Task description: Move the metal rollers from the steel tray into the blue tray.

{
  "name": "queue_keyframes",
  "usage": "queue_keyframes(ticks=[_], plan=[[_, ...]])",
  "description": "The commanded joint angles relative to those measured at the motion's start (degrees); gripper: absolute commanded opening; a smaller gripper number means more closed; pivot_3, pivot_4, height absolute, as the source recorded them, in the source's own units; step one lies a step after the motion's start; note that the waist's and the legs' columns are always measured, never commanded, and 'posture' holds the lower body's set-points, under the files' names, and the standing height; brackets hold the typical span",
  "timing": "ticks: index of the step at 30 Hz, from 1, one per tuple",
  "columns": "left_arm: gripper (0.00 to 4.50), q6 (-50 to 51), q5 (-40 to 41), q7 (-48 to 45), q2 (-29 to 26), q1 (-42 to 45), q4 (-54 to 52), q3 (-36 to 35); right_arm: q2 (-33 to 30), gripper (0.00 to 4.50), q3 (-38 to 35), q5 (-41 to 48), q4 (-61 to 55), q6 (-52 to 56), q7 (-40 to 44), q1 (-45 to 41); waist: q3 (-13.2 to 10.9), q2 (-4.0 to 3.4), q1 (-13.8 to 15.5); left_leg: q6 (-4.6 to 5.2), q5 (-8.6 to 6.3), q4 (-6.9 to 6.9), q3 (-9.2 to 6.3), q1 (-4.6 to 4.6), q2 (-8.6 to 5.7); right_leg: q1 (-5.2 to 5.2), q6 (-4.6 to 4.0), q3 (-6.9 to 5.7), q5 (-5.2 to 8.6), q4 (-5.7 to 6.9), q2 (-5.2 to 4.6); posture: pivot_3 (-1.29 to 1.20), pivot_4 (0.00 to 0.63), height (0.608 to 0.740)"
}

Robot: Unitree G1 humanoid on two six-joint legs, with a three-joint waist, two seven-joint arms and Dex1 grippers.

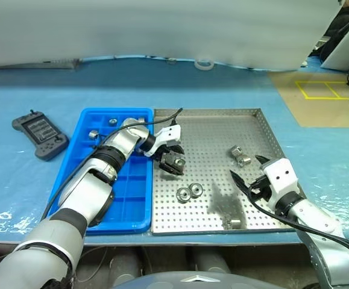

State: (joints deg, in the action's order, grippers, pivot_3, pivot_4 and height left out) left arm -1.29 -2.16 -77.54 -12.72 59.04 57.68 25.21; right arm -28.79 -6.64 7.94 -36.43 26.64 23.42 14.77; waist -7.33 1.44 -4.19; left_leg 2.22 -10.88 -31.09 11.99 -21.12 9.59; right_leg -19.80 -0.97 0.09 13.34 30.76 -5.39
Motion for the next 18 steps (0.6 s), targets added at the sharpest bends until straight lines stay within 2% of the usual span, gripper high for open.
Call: queue_keyframes(ticks=[1, 11, 16, 17, 18], plan=[[4.5, -1.9, -1.8, 1.9, 1.2, 1.3, 3.6, -1.3, -0.3, 4.44, -0.9, -0.3, -1.2, -0.2, -0.1, -0.3, 0.0, 0.0, 0.0, 0.0, 0.0, -0.01, 0.0, 0.0, 0.0, 0.0, -0.01, 0.0, 0.0, -0.01, 0.0, -0.47, 0.15, 0.74], [4.5, -4.3, -5.0, 2.3, 2.5, 0.9, 6.4, -1.8, -0.4, 4.44, -0.6, -0.7, -2.2, 0.8, -0.4, -0.3, 0.1, -0.07, -0.1, -0.02, 0.0, -0.02, 0.0, 0.03, 0.01, 0.01, -0.03, 0.01, 0.02, -0.03, 0.0, -0.48, 0.15, 0.74], [2.93, -4.8, -6.2, 2.5, 2.4, 1.1, 6.8, -2.0, -0.2, 4.5, 0.0, -1.1, -1.9, 1.1, -0.7, -0.9, 0.1, -0.14, -0.2, -0.03, 0.0, -0.01, 0.0, 0.06, 0.01, -0.01, -0.02, 0.02, 0.02, -0.03, 0.0, -0.48, 0.15, 0.74], [2.93, -5.4, -6.1, 2.0, 2.4, 1.0, 6.5, -2.2, -0.1, 4.5, 0.1, -1.1, -1.8, 1.2, -0.8, -1.3, 0.1, -0.15, -0.3, -0.03, 0.0, -0.01, 0.0, 0.06, 0.02, -0.02, -0.02, 0.02, 0.02, -0.03, 0.0, -0.47, 0.15, 0.74], [2.66, -5.3, -5.9, 1.3, 2.4, 1.0, 6.4, -2.5, -0.1, 4.5, 0.2, -1.2, -1.8, 1.3, -0.8, -1.6, 0.1, -0.15, -0.3, -0.03, 0.0, 0.0, 0.0, 0.06, 0.01, -0.02, -0.02, 0.02, 0.02, -0.03, 0.0, -0.47, 0.15, 0.74]])
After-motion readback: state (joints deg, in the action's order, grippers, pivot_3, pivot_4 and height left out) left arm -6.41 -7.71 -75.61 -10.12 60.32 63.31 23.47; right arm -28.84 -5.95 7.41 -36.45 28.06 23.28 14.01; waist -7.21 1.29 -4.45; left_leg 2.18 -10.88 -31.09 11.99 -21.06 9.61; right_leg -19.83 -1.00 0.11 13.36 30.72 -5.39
